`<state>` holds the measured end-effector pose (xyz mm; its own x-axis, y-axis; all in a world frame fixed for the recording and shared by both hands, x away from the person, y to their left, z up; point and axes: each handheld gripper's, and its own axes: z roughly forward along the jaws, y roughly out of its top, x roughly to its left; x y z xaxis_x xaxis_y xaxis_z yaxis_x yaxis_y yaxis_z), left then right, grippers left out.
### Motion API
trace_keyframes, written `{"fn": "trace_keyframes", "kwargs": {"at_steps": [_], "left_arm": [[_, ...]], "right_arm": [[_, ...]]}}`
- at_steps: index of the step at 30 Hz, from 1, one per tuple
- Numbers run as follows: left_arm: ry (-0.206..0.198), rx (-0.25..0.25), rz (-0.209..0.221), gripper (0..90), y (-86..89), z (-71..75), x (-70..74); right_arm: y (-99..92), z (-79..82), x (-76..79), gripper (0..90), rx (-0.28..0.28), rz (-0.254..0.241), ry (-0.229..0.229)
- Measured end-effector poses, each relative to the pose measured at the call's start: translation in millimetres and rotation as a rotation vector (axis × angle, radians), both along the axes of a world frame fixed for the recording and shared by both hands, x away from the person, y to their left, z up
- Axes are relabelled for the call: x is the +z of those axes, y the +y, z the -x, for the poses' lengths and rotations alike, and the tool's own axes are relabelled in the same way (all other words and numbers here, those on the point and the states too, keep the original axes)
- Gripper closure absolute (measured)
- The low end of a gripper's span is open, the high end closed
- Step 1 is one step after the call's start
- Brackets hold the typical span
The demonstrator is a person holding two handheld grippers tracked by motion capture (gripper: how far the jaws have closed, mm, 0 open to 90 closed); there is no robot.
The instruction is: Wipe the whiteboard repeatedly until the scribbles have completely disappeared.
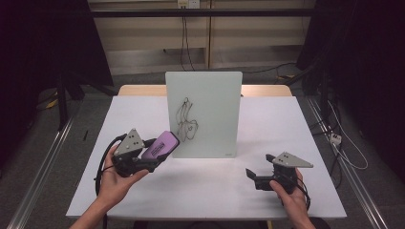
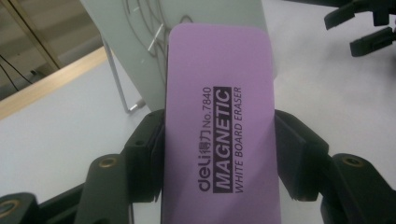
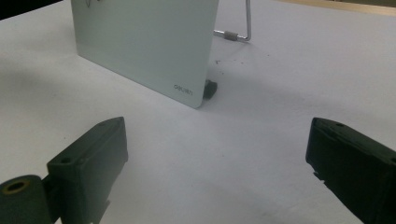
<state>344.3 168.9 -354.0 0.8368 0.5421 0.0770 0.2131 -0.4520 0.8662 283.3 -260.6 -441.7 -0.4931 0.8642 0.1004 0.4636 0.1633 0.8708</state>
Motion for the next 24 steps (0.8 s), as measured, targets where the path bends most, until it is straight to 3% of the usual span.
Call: {"fn": "trace_keyframes", "kwargs": {"at_steps": [8,16,19,24], "left_arm": [[-0.041,-0.009,-0.027,41.0,-14.4,-8.1,1.7],[-0.095,-0.003,-0.061,41.1,-27.2,-12.0,14.2],[-0.13,0.006,-0.061,41.1,-30.8,-12.8,18.9],[-0.149,0.013,-0.048,41.1,-33.5,-19.4,26.1]], "right_arm": [[0.5,-0.4,-0.1,5.4,0.002,-0.002,0.0],[0.2,-0.7,-0.2,5.3,0.002,-0.005,0.001],[0.5,-0.5,0.0,5.3,0.003,-0.004,-0.001],[0.5,-0.6,0.0,5.3,0.003,-0.006,-0.001]]}}
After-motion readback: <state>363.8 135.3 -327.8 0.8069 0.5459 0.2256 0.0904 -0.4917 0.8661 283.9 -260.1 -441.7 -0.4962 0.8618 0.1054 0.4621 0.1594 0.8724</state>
